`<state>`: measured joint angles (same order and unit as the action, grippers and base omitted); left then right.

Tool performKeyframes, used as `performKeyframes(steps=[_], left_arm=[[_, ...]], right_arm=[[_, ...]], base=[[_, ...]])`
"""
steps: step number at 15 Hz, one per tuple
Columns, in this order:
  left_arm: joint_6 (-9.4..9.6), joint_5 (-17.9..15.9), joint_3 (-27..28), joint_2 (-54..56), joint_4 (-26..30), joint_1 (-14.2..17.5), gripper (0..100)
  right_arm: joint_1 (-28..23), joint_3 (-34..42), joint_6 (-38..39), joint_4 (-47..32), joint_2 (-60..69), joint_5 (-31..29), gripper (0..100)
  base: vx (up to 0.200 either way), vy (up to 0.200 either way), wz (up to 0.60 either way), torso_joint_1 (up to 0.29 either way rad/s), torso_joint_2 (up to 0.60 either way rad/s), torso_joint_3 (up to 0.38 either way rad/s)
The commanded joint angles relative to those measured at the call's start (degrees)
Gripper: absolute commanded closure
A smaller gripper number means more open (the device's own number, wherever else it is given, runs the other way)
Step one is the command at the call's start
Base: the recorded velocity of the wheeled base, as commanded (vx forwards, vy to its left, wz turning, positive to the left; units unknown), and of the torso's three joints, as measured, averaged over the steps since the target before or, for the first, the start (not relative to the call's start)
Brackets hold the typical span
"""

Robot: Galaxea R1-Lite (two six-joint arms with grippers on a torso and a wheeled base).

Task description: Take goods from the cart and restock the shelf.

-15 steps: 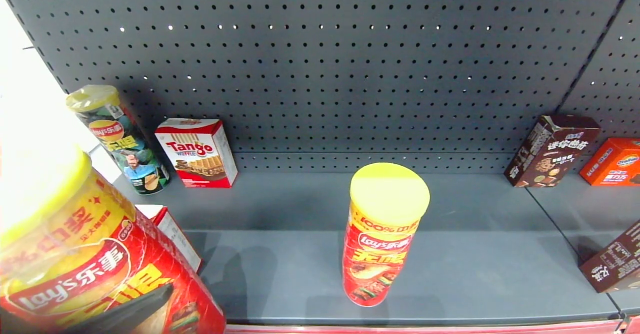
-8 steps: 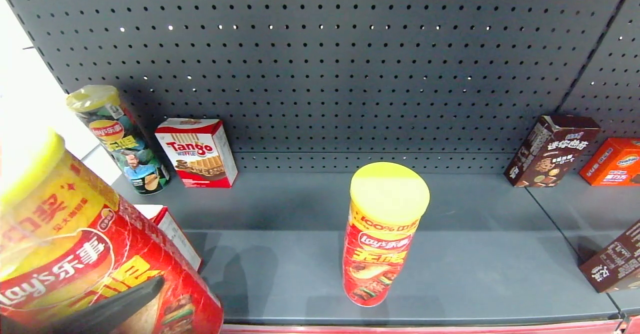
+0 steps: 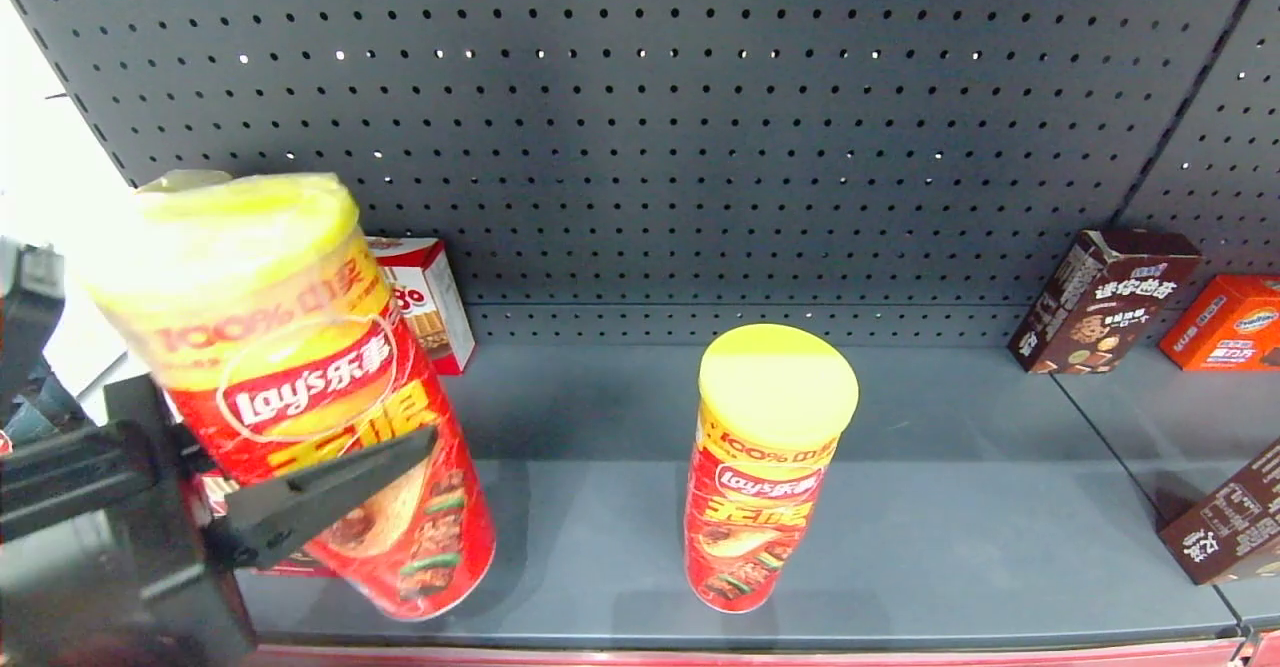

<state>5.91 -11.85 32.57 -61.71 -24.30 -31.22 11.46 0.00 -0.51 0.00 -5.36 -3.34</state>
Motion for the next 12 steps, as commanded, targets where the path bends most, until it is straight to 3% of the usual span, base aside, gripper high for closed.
performKeyframes(steps=[1, 2, 4, 6, 9, 12], left_arm=[[-0.38, -0.2, 3.8, -6.2, 0.1, 1.5, 100], [-0.90, -0.4, 3.9, -7.8, -0.6, 1.1, 100], [-1.69, -5.3, 4.3, -9.0, -2.9, -1.0, 100], [-0.73, -8.5, 4.2, -9.9, -3.4, -1.5, 100], [-0.11, -9.1, 6.1, -15.7, -4.4, 1.0, 100], [0.86, -12.9, 12.3, -21.8, -5.9, 2.8, 100]], right_arm=[[0.1, 0.0, 0.0, 0.0, -0.3, 0.0, 0], [0.1, 0.0, 0.0, 0.0, -0.3, 0.0, 0], [0.1, 0.0, 0.0, 0.0, -0.3, 0.0, 0], [0.1, 0.0, 0.0, 0.0, -0.3, 0.0, 0], [0.1, 0.0, 0.0, 0.0, -0.3, 0.0, 0], [0.1, 0.0, 0.0, 0.0, -0.3, 0.0, 0]], base=[[0.000, 0.000, 0.00, 0.000, 0.00, 0.000], [0.000, 0.000, 0.00, 0.000, 0.00, 0.000], [0.000, 0.000, 0.00, 0.000, 0.00, 0.000], [0.000, 0.000, 0.00, 0.000, 0.00, 0.000], [0.000, 0.000, 0.00, 0.000, 0.00, 0.000], [0.000, 0.000, 0.00, 0.000, 0.00, 0.000]])
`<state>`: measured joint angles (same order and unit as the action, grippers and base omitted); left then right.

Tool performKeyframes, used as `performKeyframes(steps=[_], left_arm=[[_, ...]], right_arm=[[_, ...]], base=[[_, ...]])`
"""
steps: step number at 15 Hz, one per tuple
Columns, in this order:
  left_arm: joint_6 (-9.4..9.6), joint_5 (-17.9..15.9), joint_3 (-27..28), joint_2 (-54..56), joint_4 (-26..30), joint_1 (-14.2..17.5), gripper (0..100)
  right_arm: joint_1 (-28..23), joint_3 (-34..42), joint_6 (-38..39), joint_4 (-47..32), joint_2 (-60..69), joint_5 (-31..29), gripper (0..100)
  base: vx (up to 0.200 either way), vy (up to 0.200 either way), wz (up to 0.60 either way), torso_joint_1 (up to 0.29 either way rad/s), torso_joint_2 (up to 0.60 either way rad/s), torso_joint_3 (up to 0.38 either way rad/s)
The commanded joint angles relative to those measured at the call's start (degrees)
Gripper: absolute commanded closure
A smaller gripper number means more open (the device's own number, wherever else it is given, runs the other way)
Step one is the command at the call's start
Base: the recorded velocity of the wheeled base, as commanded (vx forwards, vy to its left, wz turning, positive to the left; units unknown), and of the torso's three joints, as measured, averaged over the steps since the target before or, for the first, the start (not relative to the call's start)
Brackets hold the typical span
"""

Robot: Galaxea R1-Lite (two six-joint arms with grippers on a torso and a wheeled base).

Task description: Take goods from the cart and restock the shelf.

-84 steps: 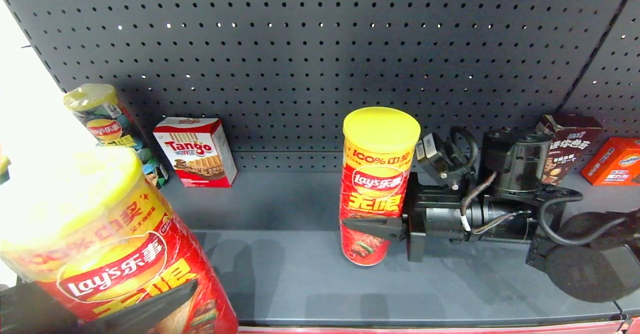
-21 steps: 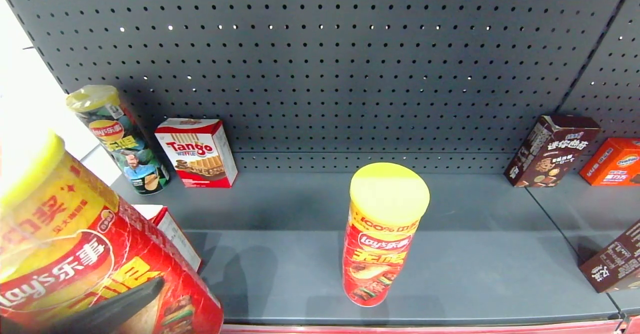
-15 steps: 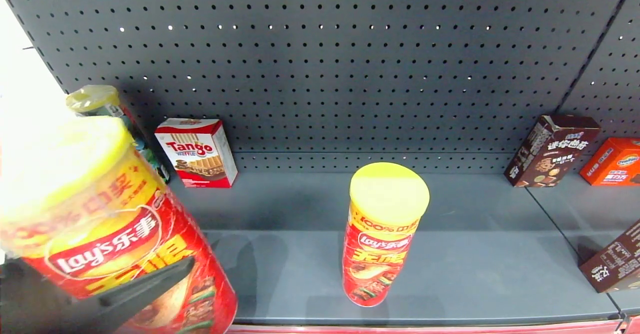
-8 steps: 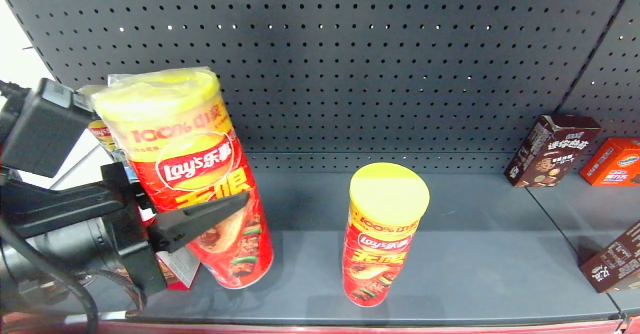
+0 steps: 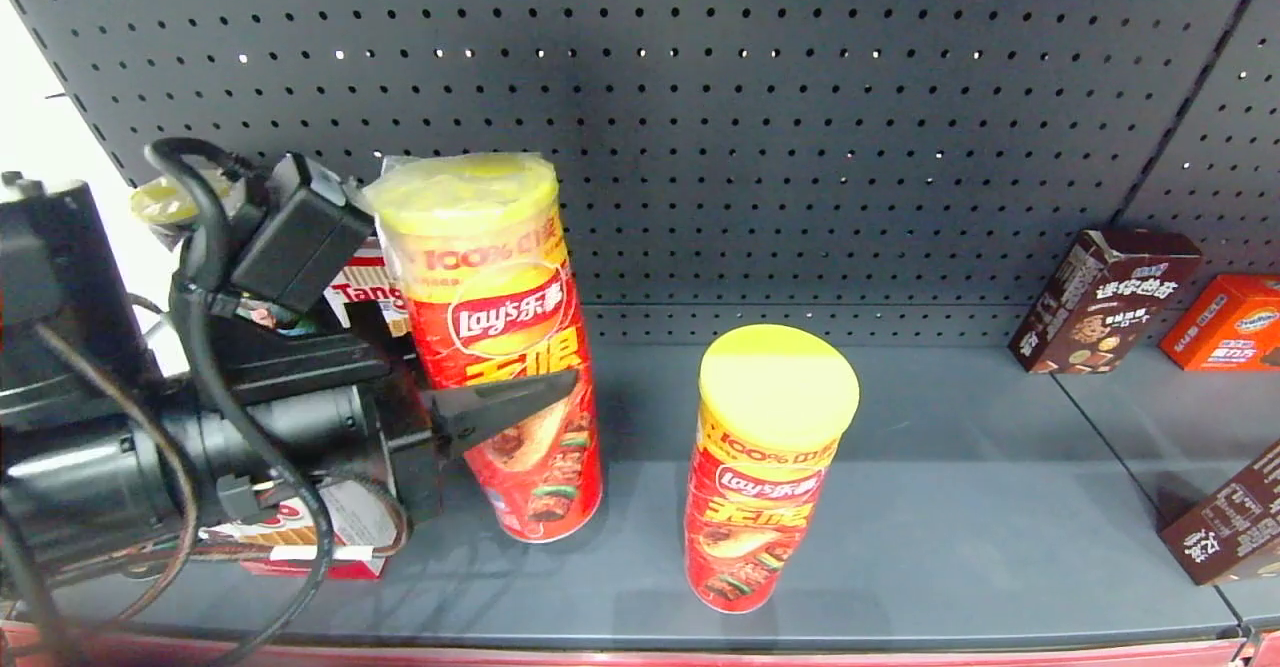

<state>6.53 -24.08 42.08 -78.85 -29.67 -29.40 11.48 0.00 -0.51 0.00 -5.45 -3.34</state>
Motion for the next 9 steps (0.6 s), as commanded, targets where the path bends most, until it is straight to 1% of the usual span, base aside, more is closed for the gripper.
performKeyframes(steps=[1, 3, 4, 6, 7, 8, 9], left_arm=[[0.50, -0.9, 5.0, -6.8, -0.6, 1.1, 100], [0.50, -1.0, 7.4, -9.7, -0.6, 1.0, 100], [0.58, -1.8, 7.8, -10.5, -0.8, 0.8, 100], [0.67, -4.8, 8.0, -11.9, -2.2, 1.1, 100], [0.76, -5.6, 8.6, -13.6, -3.5, 1.1, 100], [1.11, -5.6, 9.1, -14.2, -3.9, 1.2, 100], [2.34, -5.6, 11.0, -17.0, -5.5, 1.3, 100]], right_arm=[[0.0, 0.0, 0.0, 0.0, -0.3, 0.0, 0], [0.0, 0.0, 0.0, 0.0, -0.3, 0.0, 0], [0.0, 0.0, 0.0, 0.0, -0.3, 0.0, 0], [0.0, 0.0, 0.0, 0.0, -0.3, 0.0, 0], [0.0, 0.0, 0.0, 0.0, -0.3, 0.0, 0], [0.0, 0.0, 0.0, 0.0, -0.3, 0.0, 0], [0.0, 0.0, 0.0, 0.0, -0.3, 0.0, 0]], base=[[0.000, 0.000, 0.00, 0.000, 0.00, 0.000], [0.000, 0.000, 0.00, 0.000, 0.00, 0.000], [0.000, 0.000, 0.00, 0.000, 0.00, 0.000], [0.000, 0.000, 0.00, 0.000, 0.00, 0.000], [0.000, 0.000, 0.00, 0.000, 0.00, 0.000], [0.000, 0.000, 0.00, 0.000, 0.00, 0.000], [0.000, 0.000, 0.00, 0.000, 0.00, 0.000]])
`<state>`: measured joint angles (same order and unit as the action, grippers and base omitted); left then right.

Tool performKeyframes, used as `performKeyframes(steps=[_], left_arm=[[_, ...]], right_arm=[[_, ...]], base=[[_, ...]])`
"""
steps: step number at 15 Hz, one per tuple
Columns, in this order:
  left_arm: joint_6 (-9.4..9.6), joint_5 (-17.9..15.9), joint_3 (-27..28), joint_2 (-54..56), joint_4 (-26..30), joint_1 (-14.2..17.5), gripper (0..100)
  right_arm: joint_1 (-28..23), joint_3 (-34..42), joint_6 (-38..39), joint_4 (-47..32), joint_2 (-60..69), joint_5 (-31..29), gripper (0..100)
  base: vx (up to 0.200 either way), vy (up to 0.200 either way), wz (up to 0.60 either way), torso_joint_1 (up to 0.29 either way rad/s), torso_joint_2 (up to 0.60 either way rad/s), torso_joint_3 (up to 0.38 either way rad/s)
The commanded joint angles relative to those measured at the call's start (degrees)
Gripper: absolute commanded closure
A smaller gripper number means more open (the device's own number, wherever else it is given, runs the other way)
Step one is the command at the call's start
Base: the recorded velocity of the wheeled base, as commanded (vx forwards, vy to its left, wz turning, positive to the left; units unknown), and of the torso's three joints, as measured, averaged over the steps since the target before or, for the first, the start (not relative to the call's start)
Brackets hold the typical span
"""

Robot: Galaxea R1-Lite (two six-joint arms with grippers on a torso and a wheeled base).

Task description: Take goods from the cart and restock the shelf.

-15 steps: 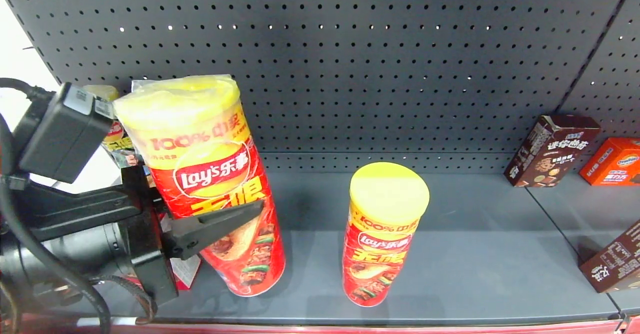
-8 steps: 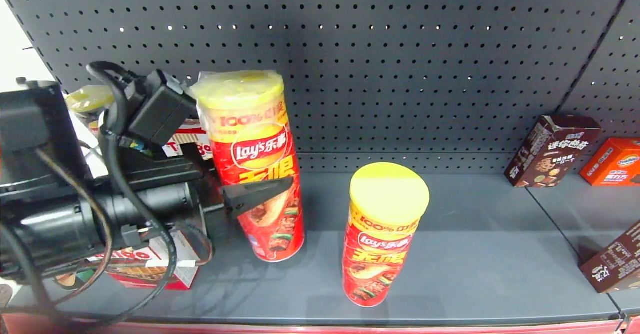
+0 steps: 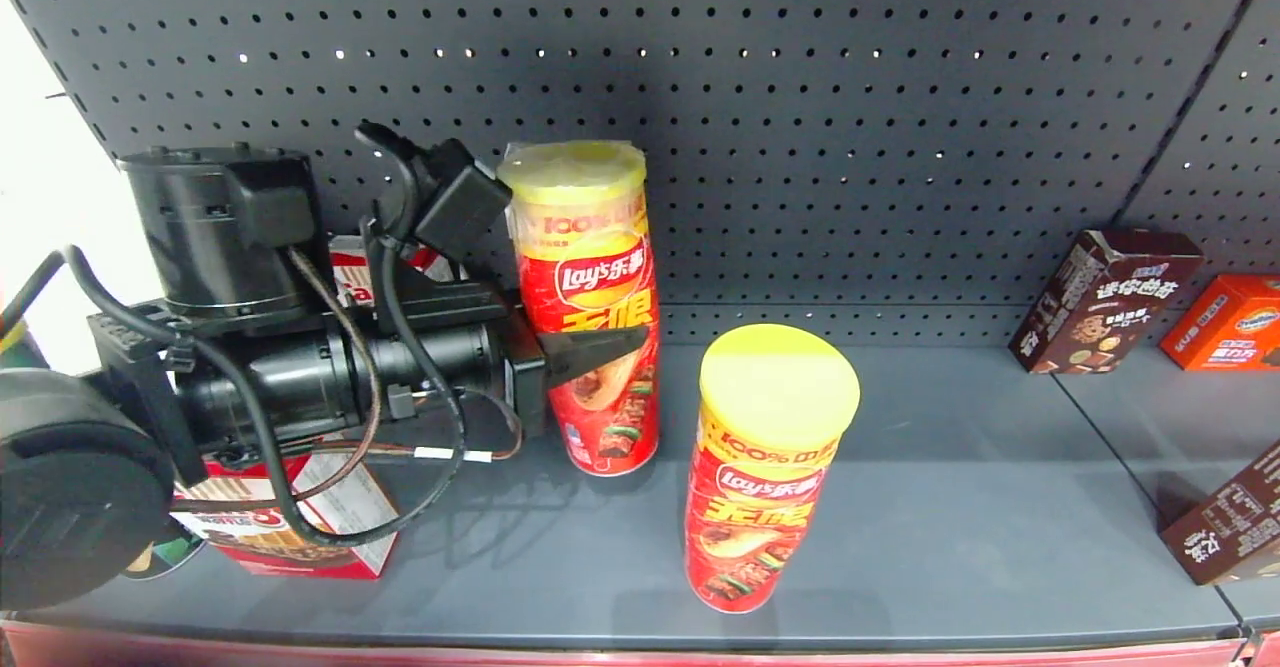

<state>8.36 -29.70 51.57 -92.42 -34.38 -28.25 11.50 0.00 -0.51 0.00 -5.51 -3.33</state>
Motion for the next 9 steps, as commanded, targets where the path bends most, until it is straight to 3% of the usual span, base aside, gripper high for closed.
performKeyframes(steps=[1, 5, 7, 9], left_arm=[[0.78, 0.0, 2.1, -4.1, -1.5, 0.0, 100], [1.31, -0.2, 6.7, -10.1, -6.5, -0.5, 100], [3.85, -0.4, 9.5, -12.6, -6.7, -0.7, 100], [5.00, -1.9, 11.5, -14.2, -6.7, -0.7, 100]], right_arm=[[0.0, 0.0, 0.0, 0.0, -0.2, 0.0, 0], [0.0, 0.0, 0.0, 0.0, -0.2, 0.0, 0], [0.0, 0.0, 0.0, 0.0, -0.2, 0.0, 0], [0.0, 0.0, 0.0, 0.0, -0.2, 0.0, 0]], base=[[0.000, 0.000, 0.00, 0.000, 0.00, 0.000], [0.000, 0.000, 0.00, 0.000, 0.00, 0.000], [0.000, 0.000, 0.00, 0.000, 0.00, 0.000], [0.000, 0.000, 0.00, 0.000, 0.00, 0.000]])
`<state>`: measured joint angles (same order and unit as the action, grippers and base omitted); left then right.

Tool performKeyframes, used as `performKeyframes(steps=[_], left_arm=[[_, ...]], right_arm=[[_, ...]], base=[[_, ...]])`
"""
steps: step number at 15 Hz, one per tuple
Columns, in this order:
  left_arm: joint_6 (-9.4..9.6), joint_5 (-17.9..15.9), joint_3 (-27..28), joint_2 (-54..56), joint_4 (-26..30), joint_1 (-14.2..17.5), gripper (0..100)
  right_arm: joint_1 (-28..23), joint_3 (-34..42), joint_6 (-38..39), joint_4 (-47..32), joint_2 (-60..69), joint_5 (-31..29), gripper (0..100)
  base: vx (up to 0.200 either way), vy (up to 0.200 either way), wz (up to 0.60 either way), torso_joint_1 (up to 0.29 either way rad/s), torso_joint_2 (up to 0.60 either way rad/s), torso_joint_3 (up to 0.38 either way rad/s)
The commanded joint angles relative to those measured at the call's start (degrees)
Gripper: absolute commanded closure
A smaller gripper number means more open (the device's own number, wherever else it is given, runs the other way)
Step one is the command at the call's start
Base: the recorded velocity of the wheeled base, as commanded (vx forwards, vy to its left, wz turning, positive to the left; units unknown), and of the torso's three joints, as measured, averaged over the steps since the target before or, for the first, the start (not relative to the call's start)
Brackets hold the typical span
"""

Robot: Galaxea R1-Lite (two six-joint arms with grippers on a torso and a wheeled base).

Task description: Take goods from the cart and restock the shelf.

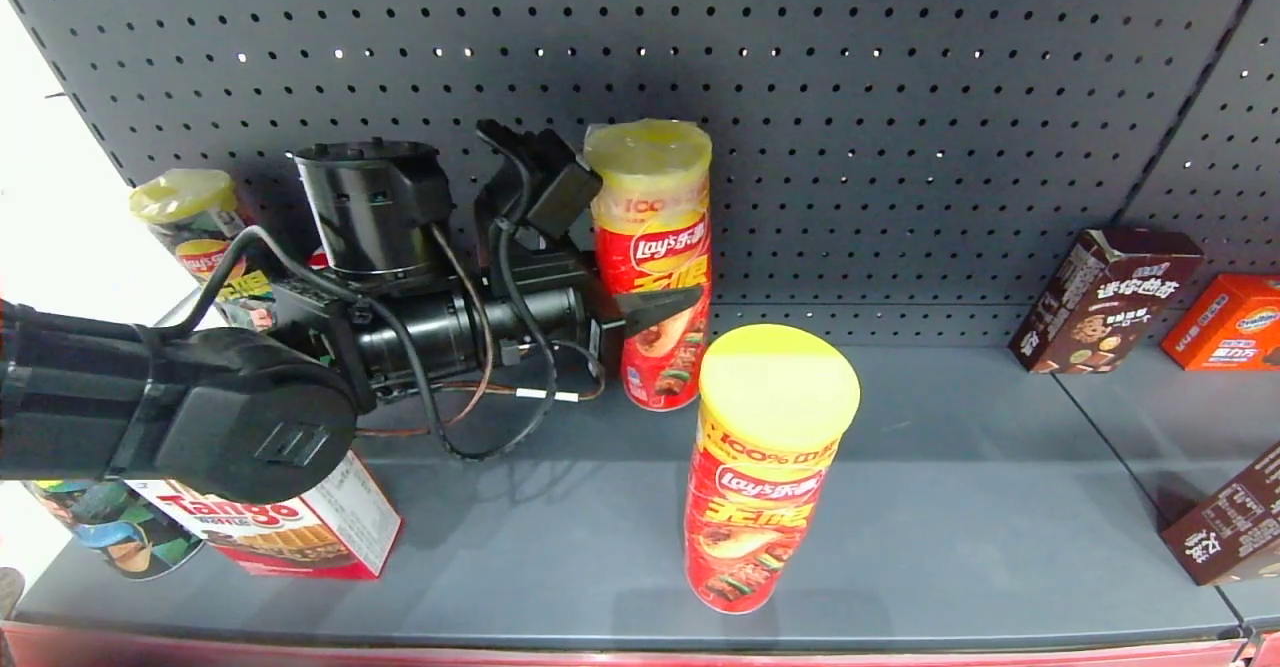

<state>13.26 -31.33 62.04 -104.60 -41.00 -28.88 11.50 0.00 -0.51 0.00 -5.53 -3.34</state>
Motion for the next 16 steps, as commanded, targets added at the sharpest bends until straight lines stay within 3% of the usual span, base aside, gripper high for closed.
performKeyframes(steps=[1, 10, 16], left_arm=[[0.45, -0.3, 1.9, -2.8, 0.0, 0.0, 100], [0.89, -0.3, 6.7, -9.8, 0.0, -0.5, 100], [1.06, -0.2, 7.1, -12.7, -0.3, -0.5, 100]], right_arm=[[0.0, 0.0, 0.0, 0.0, -0.2, 0.0, 0], [0.0, 0.0, 0.0, 0.0, -0.2, 0.0, 0], [0.0, 0.0, 0.0, 0.0, -0.2, 0.0, 0]], base=[[0.000, 0.000, 0.00, 0.000, 0.00, 0.000], [0.000, 0.000, 0.00, 0.000, 0.00, 0.000], [0.000, 0.000, 0.00, 0.000, 0.00, 0.000]])
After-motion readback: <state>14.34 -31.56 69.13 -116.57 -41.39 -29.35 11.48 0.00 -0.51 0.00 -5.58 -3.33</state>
